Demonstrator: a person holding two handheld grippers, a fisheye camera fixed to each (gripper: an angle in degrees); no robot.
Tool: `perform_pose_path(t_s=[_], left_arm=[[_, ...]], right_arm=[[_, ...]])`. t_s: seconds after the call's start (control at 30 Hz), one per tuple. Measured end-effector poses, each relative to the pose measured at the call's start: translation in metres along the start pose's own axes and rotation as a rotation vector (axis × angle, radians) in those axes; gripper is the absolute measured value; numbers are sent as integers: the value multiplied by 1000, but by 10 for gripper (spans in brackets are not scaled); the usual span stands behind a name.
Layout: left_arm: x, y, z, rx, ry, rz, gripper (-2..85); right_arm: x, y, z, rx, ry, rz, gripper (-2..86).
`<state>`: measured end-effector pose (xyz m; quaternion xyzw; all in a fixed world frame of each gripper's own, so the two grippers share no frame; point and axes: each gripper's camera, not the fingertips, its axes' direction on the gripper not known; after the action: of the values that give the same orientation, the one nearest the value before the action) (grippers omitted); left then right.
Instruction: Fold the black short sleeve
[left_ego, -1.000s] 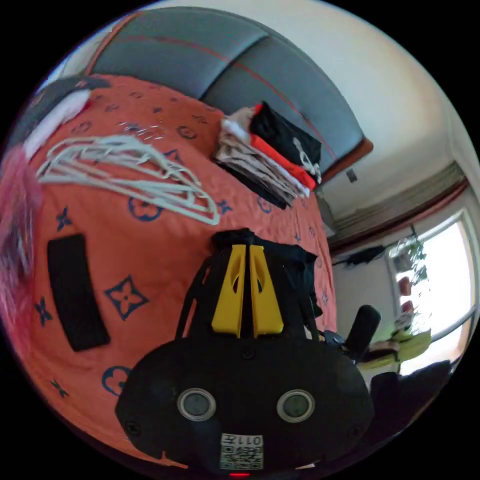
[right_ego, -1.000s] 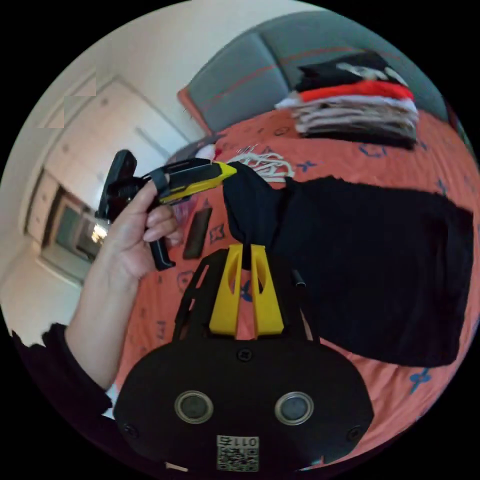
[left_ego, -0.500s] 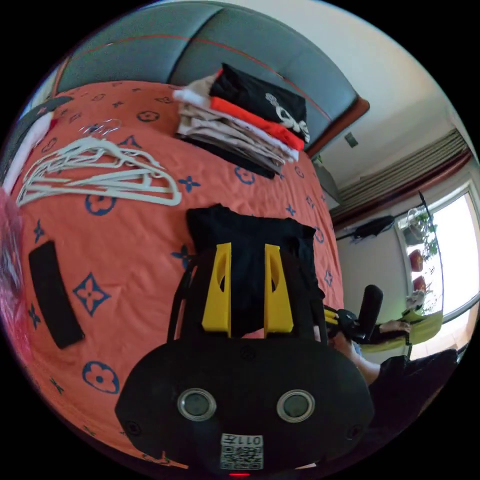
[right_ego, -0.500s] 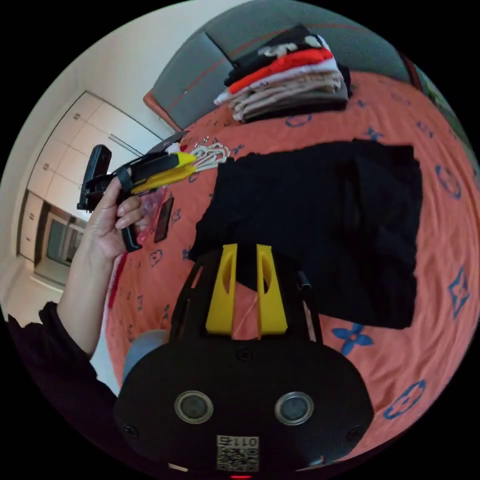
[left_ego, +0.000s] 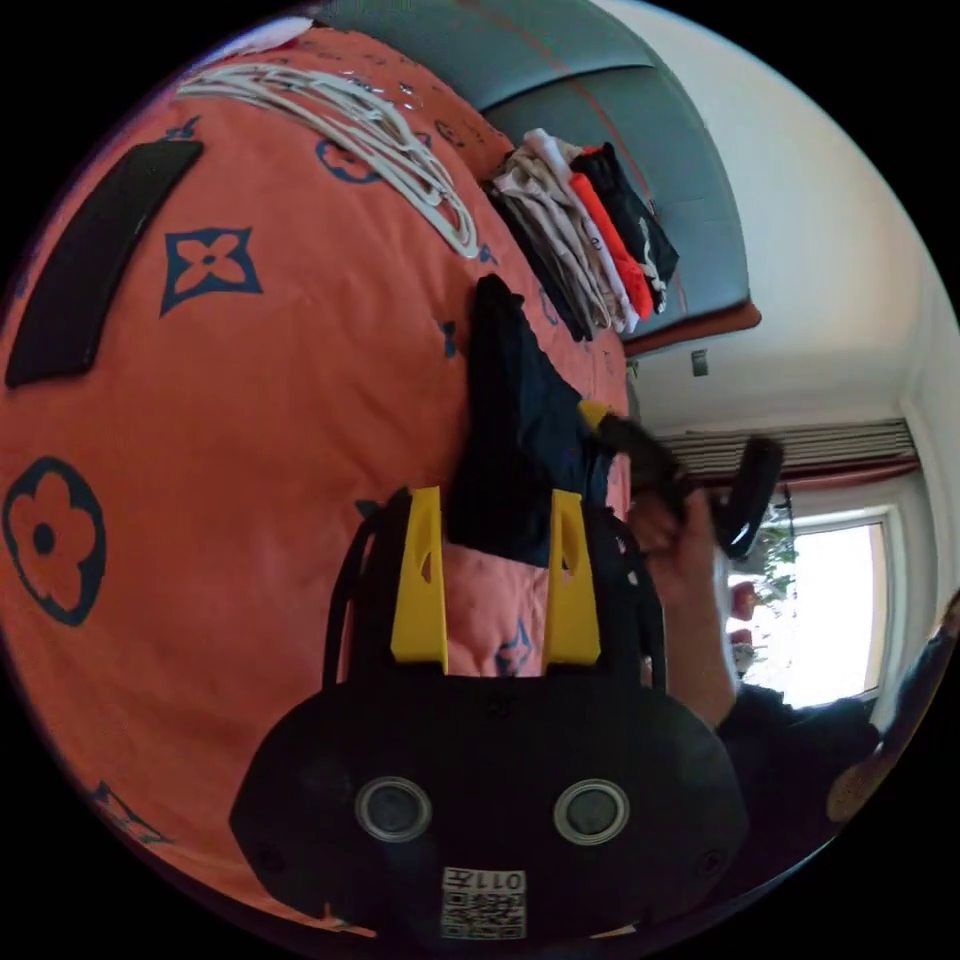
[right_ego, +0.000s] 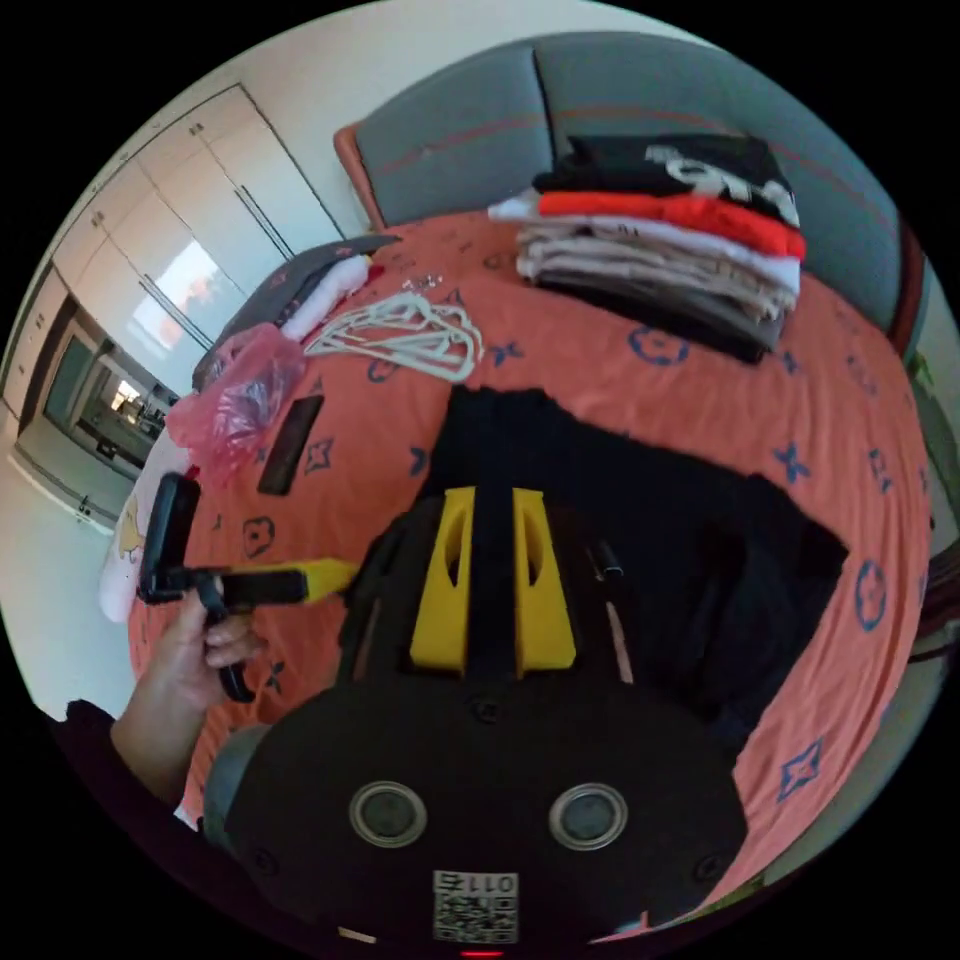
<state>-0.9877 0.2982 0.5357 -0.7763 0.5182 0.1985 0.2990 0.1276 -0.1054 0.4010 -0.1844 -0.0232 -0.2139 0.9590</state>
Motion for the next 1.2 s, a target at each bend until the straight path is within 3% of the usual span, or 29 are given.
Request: perform_pose_path(t_s=[0.13,0.33,0.43,0.5,0.67,0.8,0.9,1.13,1.2], left_arm=[[32,11,6,-12,-146,74,155],[66,20,0,-23,-214,93,127],[81,20,3,-13,-271,67,61],[98,19,-1,-23,-160,121,23],[164,25,-24,12,-90,277,8],[260,31,-18,-30,-88,525,6],[324,36,11,-81,-155,669,6],[399,54,102,-258,-314,721,10],[403,62,130,-393,-354,702,14]], right_arm=[[-7,-50,27,-175,-46,-74,149],[-30,-82,99,-301,175,-161,118],[-20,-77,135,-391,312,-196,70],[-7,-70,132,-378,282,-236,45],[50,-59,67,-236,47,-203,29],[140,-28,-4,-104,-181,-84,25],[213,8,-37,-43,-237,11,25],[346,109,-12,-39,-245,290,33],[379,145,17,-120,-191,429,43]])
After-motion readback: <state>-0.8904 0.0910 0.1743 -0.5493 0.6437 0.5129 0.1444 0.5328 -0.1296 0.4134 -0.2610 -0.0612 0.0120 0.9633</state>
